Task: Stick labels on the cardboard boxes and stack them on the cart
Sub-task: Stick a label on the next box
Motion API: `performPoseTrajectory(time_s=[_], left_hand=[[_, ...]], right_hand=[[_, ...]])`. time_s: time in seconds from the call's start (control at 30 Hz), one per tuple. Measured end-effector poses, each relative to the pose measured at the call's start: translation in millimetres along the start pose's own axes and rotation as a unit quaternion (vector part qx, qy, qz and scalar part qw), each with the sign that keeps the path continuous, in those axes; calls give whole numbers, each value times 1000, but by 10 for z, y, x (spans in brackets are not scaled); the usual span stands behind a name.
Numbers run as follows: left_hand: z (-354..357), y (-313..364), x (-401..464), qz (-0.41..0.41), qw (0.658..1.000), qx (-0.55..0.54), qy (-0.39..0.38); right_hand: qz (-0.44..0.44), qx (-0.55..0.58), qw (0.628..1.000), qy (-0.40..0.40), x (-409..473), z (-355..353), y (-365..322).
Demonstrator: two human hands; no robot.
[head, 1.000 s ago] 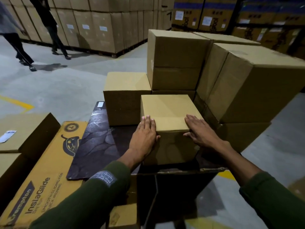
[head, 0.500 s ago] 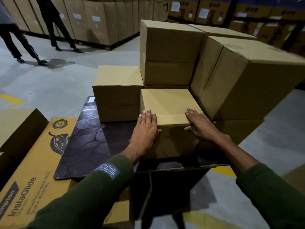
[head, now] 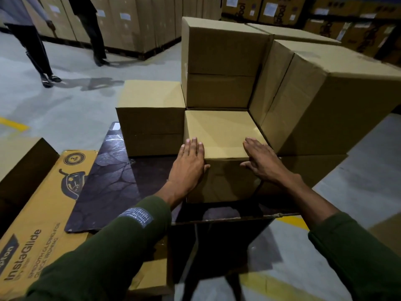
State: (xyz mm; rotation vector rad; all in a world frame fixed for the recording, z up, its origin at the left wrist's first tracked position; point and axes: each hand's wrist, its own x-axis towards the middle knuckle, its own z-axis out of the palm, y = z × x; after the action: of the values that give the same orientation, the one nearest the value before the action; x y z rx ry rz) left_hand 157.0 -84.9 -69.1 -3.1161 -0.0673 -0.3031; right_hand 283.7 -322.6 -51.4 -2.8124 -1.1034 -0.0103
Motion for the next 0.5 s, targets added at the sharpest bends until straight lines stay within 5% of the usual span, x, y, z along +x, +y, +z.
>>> performPoseTrajectory(time_s=[0.5], left_hand=[[72,40,59,-7,1000,-2,16]], right_hand=[[3,6,1000,-1,55,40,116]])
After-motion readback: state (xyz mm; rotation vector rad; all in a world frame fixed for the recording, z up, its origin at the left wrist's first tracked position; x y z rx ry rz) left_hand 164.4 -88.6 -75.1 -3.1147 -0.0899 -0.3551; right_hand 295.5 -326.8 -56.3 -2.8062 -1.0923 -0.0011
